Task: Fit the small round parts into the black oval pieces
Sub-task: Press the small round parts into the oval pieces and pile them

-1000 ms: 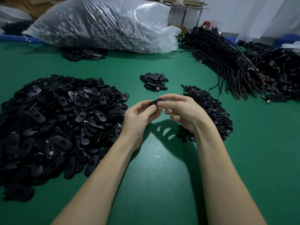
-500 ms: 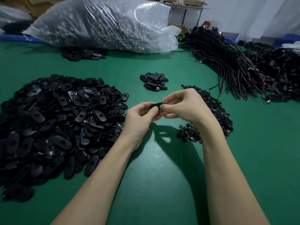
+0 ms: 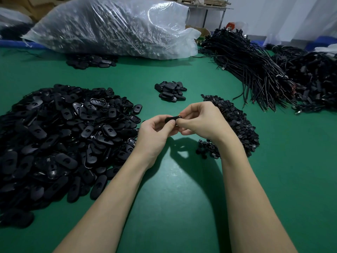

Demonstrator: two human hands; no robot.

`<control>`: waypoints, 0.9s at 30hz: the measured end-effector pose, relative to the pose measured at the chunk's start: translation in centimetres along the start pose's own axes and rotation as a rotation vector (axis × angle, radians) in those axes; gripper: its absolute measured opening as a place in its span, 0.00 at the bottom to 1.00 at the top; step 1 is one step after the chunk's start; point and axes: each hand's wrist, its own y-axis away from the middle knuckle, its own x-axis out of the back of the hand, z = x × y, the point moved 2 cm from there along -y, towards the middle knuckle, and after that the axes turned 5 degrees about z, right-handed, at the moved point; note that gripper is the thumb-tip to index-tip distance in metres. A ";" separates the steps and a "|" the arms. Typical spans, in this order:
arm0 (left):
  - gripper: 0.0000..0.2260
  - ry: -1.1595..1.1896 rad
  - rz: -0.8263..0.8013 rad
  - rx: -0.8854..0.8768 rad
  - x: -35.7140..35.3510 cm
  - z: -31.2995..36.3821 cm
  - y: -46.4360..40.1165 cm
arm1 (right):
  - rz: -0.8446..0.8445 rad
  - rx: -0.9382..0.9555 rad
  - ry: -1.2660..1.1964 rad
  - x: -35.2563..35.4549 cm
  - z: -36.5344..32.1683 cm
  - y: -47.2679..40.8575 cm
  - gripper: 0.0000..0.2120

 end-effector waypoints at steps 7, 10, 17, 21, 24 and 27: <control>0.03 -0.139 0.085 -0.038 -0.2 -0.1 0.0 | 0.036 0.052 0.089 -0.5 0.1 0.1 0.05; 0.03 -0.038 0.056 -0.007 -0.2 0.0 0.0 | -0.020 0.043 -0.012 0.0 0.4 0.0 0.04; 0.04 0.031 0.177 0.047 -0.2 0.3 -0.3 | 0.128 0.028 -0.051 -0.2 1.7 -1.4 0.02; 0.16 -0.021 0.151 0.018 -0.5 0.5 0.1 | 0.289 0.010 -0.029 -1.3 1.4 -3.9 0.02; 0.22 0.001 0.155 0.030 -0.7 0.8 0.3 | 0.305 -0.002 0.053 -2.3 0.4 -6.7 0.02; 0.21 -0.025 0.151 0.030 -0.8 0.7 0.4 | 0.308 0.004 0.156 -2.7 -0.4 -9.5 0.04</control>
